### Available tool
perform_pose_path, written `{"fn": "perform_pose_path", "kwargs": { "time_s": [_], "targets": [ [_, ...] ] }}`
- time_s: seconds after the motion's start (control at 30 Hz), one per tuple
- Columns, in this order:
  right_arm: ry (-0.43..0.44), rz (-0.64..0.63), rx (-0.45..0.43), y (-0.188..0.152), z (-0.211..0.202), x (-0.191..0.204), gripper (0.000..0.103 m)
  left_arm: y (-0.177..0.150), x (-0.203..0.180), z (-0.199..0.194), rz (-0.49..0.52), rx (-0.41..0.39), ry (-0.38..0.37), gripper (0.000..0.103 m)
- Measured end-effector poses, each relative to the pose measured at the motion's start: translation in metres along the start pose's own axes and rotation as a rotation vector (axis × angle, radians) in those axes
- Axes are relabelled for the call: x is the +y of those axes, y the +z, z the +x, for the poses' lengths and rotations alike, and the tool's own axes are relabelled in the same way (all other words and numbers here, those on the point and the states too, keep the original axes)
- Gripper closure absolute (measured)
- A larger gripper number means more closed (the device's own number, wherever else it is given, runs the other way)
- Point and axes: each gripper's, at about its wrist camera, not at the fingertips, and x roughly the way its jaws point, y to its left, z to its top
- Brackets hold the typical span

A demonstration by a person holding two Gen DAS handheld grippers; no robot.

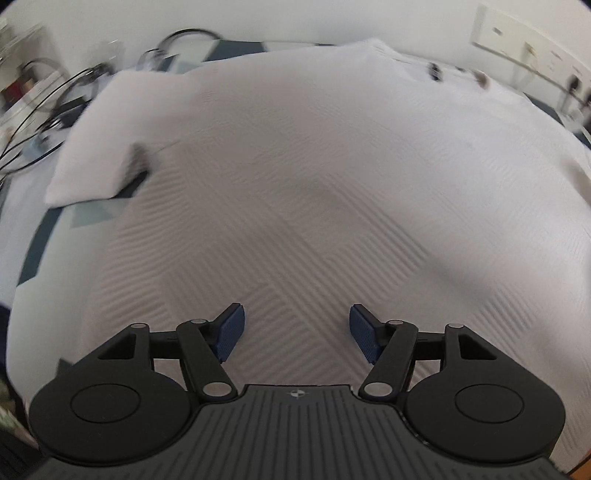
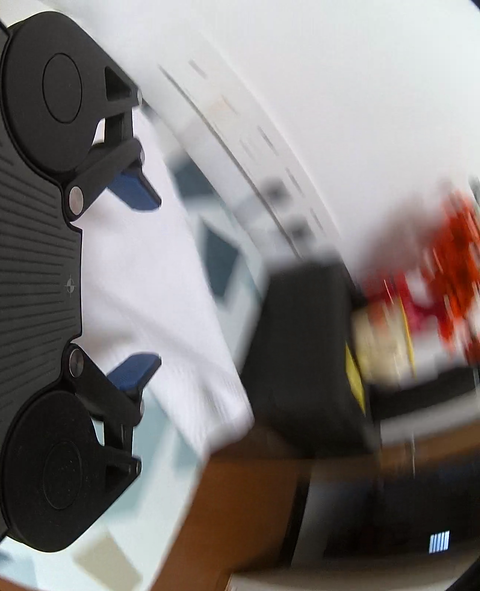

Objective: Fold clothes

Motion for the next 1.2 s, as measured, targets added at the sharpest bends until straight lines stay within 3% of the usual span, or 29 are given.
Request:
{"fn": "perform_pose_path", "kwargs": {
  "time_s": [0.2, 0.37, 0.47, 0.6, 0.7, 0.73, 0.9, 0.97, 1.03, 1.2],
  "targets": [
    [0.169, -0.428, 0.152, -0.079, 0.01, 0.126, 0.008, 0.011, 0.073, -0.015, -0.326, -0.078, -0.034, 0.033],
    [0.314, -0.602, 0.238, -0.13, 0.003, 0.208, 0.003, 0.012, 0.143, -0.021, -0.607, -0.163, -0.036, 0.033],
    [0.355, -0.685, 0.25, -0.147, -0.002, 0.244, 0.002, 0.018, 0.174, -0.008, -0.72, -0.19, -0.068, 0.033],
    [0.338, -0.716, 0.254, -0.158, 0.002, 0.268, 0.002, 0.027, 0.21, 0.026, -0.893, -0.175, -0.15, 0.033],
    [0.253, -0.692, 0.249, -0.16, 0.001, 0.27, 0.002, 0.036, 0.229, 0.048, -0.974, -0.164, -0.248, 0.034],
    [0.236, -0.681, 0.251, -0.16, 0.001, 0.268, 0.001, 0.039, 0.235, 0.054, -0.991, -0.166, -0.276, 0.034],
    [0.171, -0.647, 0.268, -0.168, 0.003, 0.265, 0.001, 0.056, 0.252, 0.062, -0.982, -0.213, -0.273, 0.034],
    [0.146, -0.619, 0.272, -0.171, 0.002, 0.265, 0.001, 0.062, 0.257, 0.064, -0.963, -0.221, -0.264, 0.051],
    [0.157, -0.612, 0.273, -0.174, -0.001, 0.271, 0.001, 0.068, 0.26, 0.063, -0.935, -0.217, -0.219, 0.091],
    [0.198, -0.609, 0.277, -0.182, -0.009, 0.29, 0.001, 0.076, 0.267, 0.045, -0.888, -0.314, -0.204, 0.098]
  ]
}}
